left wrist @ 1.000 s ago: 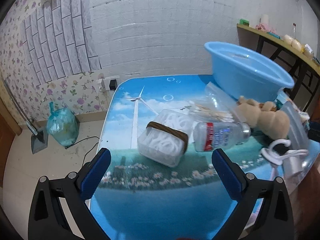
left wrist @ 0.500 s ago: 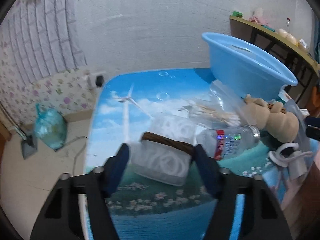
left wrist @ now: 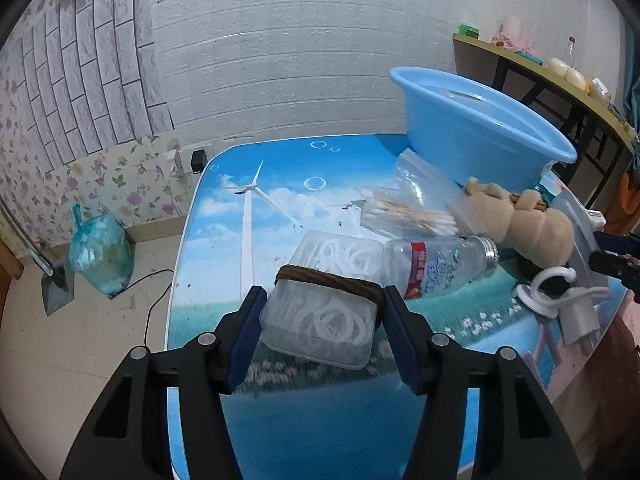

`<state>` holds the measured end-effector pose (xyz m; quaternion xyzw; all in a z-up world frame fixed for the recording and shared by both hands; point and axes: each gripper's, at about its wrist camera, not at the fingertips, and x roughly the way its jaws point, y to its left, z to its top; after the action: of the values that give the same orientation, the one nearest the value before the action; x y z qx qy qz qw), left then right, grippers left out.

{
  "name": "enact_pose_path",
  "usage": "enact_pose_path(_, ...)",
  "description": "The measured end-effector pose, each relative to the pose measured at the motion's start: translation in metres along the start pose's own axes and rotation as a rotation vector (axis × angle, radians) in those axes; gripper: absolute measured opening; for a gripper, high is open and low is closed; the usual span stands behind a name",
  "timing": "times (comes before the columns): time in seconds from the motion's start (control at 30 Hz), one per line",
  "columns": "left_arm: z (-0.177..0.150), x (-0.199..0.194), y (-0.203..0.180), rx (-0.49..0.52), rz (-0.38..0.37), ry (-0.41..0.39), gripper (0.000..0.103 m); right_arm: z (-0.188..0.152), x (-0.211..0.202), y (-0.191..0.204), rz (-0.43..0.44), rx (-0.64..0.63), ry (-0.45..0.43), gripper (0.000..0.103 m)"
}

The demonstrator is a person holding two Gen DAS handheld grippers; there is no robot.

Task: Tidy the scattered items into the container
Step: 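Grasp the clear plastic case with the right gripper while the left grasps the hair-tie box, then lift the case and hair-tie box into the blue basin and release both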

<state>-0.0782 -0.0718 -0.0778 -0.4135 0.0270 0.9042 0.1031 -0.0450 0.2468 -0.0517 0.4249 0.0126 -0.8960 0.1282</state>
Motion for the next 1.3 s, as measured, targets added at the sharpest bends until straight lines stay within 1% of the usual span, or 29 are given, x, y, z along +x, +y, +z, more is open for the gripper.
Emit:
enact_pose_path(0.17,-0.008,-0.011,-0.008,0.002,0.005,0.008,0.058,-0.002,-0.009,-0.002,0.016,0.001,-0.021,0.059)
enact_pose_path(0.3,-0.017,-0.019,-0.014,-0.002,0.011,0.018,0.058,-0.004,-0.017,-0.002,0.008,-0.005,-0.039,0.059)
enact_pose_path(0.5,-0.028,-0.028,-0.025,-0.003,0.021,0.036,0.058,-0.012,-0.02,-0.009,-0.011,0.004,-0.032,0.059)
enact_pose_path(0.63,-0.034,-0.027,-0.032,0.004,0.046,0.05,0.058,-0.016,-0.02,-0.011,-0.003,0.006,-0.029,0.059)
enact_pose_path(0.83,-0.03,-0.02,-0.036,0.007,0.085,0.054,0.061,-0.014,-0.012,-0.01,0.021,-0.016,-0.015,0.059)
enact_pose_path(0.93,-0.03,-0.012,-0.037,-0.002,0.083,0.059,0.062,-0.013,-0.007,-0.007,0.022,-0.035,-0.013,0.059)
enact_pose_path(1.0,-0.03,-0.006,-0.037,-0.016,0.085,0.058,0.062,-0.013,-0.002,-0.004,0.02,-0.048,-0.001,0.061)
enact_pose_path(1.1,-0.029,-0.006,-0.037,-0.036,0.083,0.042,0.059,-0.012,0.0,-0.001,0.017,-0.071,-0.008,0.06)
enact_pose_path(1.17,-0.029,-0.009,-0.036,-0.051,0.077,0.029,0.059,-0.011,0.0,-0.003,0.024,-0.067,-0.011,0.059)
enact_pose_path(1.3,-0.025,-0.025,-0.037,-0.06,0.091,-0.01,0.059,-0.013,-0.008,-0.008,0.048,-0.04,-0.036,0.059)
